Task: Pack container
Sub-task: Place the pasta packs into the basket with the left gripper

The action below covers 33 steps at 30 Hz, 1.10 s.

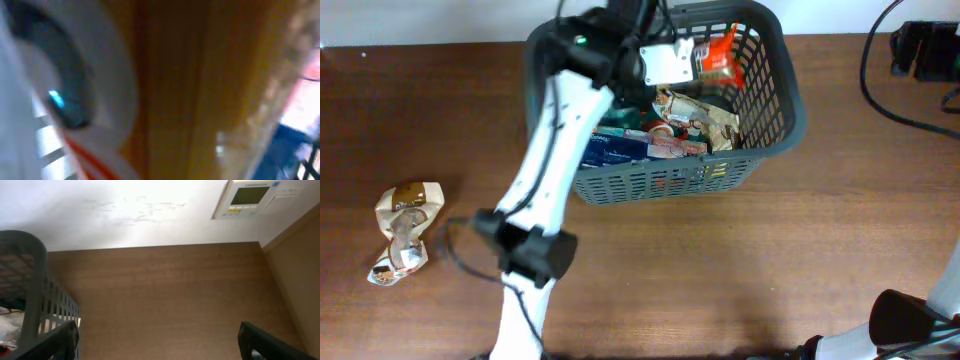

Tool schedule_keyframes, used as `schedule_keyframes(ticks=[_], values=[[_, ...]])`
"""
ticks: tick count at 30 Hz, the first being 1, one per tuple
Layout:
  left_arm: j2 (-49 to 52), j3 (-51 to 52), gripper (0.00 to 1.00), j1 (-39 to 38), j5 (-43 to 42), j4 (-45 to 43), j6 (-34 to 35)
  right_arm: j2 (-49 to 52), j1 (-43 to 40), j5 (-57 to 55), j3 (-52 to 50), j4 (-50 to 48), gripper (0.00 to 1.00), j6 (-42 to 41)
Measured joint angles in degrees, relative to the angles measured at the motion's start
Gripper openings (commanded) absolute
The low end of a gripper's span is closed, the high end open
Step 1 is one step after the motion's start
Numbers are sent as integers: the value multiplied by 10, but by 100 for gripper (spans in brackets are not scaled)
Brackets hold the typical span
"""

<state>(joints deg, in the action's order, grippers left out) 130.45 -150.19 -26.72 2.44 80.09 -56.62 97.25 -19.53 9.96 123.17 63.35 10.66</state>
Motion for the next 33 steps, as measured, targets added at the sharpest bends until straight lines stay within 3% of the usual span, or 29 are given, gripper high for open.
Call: schedule_keyframes(ticks=[2, 3, 10, 16, 23, 28, 30, 33], values=[[43, 4, 43, 0, 10, 0, 18, 0, 0, 0, 0, 0, 99, 0], [54, 7, 99, 0, 12, -1, 24, 0, 0, 0, 0, 0, 99, 0], [49, -8, 99, 0, 15, -16, 73, 0, 0, 0, 0, 0, 99, 0], [7, -62, 99, 0, 24, 74, 105, 0, 0, 0, 0, 0, 99, 0], [-138, -111, 99, 17, 106, 162, 196, 0, 0, 0, 0, 0, 99, 0], [-243, -103, 95, 140, 131, 160, 301, 0, 0, 0, 0, 0, 99, 0], [-298, -48, 95, 222, 126, 143, 331, 0, 0, 0, 0, 0, 99, 0], [-399, 118, 100, 315, 105, 89, 349, 0, 0, 0, 0, 0, 99, 0]])
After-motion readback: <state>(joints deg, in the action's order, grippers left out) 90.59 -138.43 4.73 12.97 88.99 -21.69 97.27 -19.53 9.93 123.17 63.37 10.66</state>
